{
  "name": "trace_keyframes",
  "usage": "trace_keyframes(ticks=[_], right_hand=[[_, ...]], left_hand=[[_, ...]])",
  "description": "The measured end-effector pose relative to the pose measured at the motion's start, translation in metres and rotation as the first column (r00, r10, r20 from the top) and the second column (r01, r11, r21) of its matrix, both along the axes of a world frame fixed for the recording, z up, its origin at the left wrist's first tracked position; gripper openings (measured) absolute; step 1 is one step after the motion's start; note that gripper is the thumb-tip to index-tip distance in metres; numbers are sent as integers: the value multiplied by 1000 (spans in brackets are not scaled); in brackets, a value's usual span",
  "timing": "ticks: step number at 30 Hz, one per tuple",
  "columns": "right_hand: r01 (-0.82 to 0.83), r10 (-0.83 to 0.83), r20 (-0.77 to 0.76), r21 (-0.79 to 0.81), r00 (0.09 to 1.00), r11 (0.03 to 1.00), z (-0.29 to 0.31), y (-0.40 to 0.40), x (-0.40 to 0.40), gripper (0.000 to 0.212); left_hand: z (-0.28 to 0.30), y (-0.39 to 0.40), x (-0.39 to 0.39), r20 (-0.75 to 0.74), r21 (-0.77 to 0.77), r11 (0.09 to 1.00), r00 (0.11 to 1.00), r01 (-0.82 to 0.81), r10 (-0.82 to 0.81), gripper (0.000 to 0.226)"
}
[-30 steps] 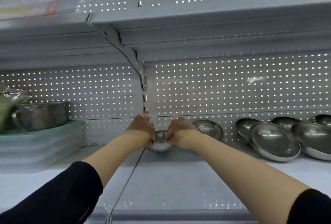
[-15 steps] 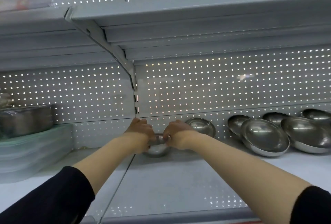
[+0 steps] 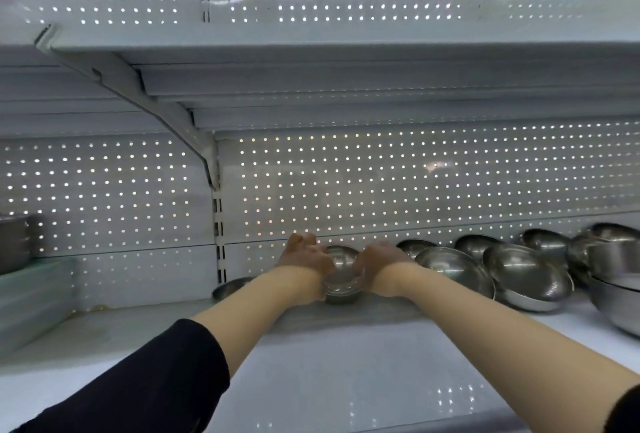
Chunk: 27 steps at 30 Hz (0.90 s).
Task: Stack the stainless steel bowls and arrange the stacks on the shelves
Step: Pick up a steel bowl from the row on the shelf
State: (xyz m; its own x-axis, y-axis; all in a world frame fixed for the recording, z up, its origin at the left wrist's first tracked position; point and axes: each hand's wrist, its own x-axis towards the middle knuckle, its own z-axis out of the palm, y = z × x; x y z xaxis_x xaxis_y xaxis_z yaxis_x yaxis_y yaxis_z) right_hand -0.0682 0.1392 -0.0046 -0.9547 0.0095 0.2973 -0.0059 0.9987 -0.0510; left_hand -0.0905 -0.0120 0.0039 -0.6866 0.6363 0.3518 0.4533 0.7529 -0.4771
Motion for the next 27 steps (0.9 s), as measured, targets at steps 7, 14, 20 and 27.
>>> trace_keyframes(ticks=[7,14,20,27], right_hand=[[-20,18,33,63,999,998,-10,4,-10,38],[-57,53,36,111,998,992,-22,3,-22,39],[-101,97,30,171,995,980,-26,1,-28,31],[-120,120,11,148,993,982,-26,3,-29,33]], left_hand=[[-8,20,-14,-7,-63,997,999,-52,52,42],[-19,26,-30,-11,-62,997,999,-38,38,30],[-25,30,-37,-42,-79,997,999,-16,12,29],[-31,36,-52,-121,-72,997,993,-23,14,29]])
